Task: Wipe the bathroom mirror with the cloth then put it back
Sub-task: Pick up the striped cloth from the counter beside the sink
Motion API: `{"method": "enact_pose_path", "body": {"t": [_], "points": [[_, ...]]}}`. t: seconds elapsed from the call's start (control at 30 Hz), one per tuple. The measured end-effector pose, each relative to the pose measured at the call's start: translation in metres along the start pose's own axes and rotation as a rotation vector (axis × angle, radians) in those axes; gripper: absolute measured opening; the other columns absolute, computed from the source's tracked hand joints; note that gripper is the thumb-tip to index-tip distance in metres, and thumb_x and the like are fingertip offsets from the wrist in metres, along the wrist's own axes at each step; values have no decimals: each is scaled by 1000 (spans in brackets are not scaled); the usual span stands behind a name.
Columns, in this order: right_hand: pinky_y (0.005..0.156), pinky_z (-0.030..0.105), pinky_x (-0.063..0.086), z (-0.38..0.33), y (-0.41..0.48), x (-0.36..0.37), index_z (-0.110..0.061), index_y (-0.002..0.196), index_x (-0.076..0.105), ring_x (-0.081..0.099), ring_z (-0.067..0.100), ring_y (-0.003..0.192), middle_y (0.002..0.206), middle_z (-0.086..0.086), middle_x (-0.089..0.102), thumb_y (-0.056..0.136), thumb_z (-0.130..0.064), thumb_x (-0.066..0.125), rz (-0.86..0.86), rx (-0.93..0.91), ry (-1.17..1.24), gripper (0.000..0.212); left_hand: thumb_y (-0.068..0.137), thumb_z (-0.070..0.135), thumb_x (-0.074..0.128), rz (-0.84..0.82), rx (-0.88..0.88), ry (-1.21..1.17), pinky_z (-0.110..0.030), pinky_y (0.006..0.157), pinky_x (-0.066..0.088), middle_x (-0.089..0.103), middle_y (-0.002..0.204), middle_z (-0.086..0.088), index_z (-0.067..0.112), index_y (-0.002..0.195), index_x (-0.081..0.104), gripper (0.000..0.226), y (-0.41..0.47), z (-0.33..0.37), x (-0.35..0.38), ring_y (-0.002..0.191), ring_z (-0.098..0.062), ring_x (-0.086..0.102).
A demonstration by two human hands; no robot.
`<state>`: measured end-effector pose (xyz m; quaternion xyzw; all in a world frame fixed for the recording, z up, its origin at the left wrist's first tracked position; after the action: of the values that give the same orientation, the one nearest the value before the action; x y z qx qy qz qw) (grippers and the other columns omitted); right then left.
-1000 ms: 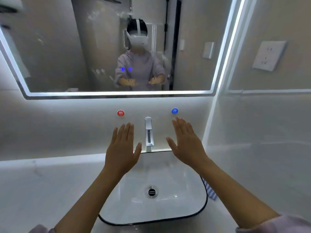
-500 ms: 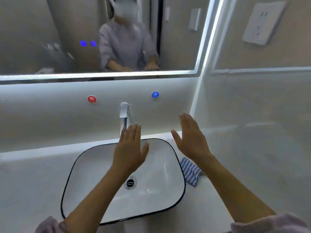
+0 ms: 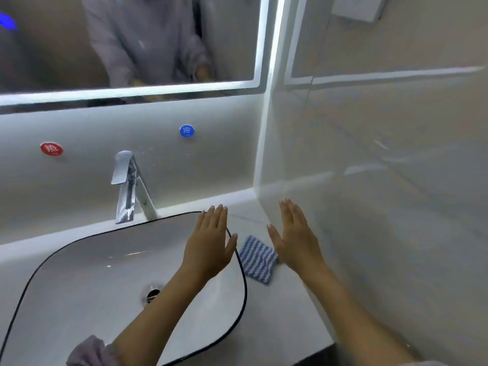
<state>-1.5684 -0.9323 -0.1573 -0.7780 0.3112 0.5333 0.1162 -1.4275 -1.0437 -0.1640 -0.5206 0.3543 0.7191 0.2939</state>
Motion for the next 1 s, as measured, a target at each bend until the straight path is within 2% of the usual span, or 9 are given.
{"method": "enact_pose_path", "body": {"t": [0.17,0.3,0.4,0.53,0.63,0.8,1.0], "points": [[114,33,21,30,-3,32,-19,150,7,5,16,146,160,1,4,97,-46,36,-75,72,45,67,95,51,27,-69,-25,-92,-28,112,-1,8,159,-4,12,149,6,70,18,10,36,146,-19,2],[114,31,20,55,-5,60,-19,150,9,8,17,146,160,1,7,97,-46,37,-127,155,106,66,95,53,31,-161,-116,-218,-30,113,5,6,159,-2,16,150,5,71,31,13,70,146,-17,3],[114,29,18,75,-11,81,-15,149,16,12,18,145,159,4,13,97,-41,41,-149,236,146,64,95,51,35,-228,-171,-292,-33,115,14,8,159,-3,15,150,7,71,36,16,94,146,-18,7],[113,28,19,98,-19,110,-13,148,21,16,19,144,158,6,19,95,-40,46,-199,309,209,64,95,40,43,-320,-169,-349,-31,114,17,9,159,-4,13,150,6,71,44,27,124,146,-18,9],[113,28,19,108,-21,130,-13,148,22,17,19,144,157,5,20,94,-40,47,-246,349,253,66,95,31,46,-359,-214,-409,-30,112,22,16,157,-6,12,149,9,69,49,32,141,143,-20,18],[110,26,24,116,-15,153,-10,145,31,31,20,138,151,7,34,94,-34,50,-257,370,260,59,94,21,47,-347,-341,-486,-30,106,29,29,152,-12,7,146,17,62,62,32,164,136,-25,31],[103,28,32,124,-9,170,-9,142,35,41,24,129,142,11,45,93,-31,52,-241,439,289,56,94,19,48,-496,-525,-483,-30,100,34,37,144,-17,1,141,25,55,61,21,206,128,-28,42]]}}
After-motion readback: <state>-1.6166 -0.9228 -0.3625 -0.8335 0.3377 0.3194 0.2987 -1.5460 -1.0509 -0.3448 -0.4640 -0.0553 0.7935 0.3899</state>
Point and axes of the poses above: each hand's wrist, its own y-axis towards the middle knuckle, its own x-axis out of the palm, z = x × y, the point moved 9 cm from there along y, towards the middle knuckle
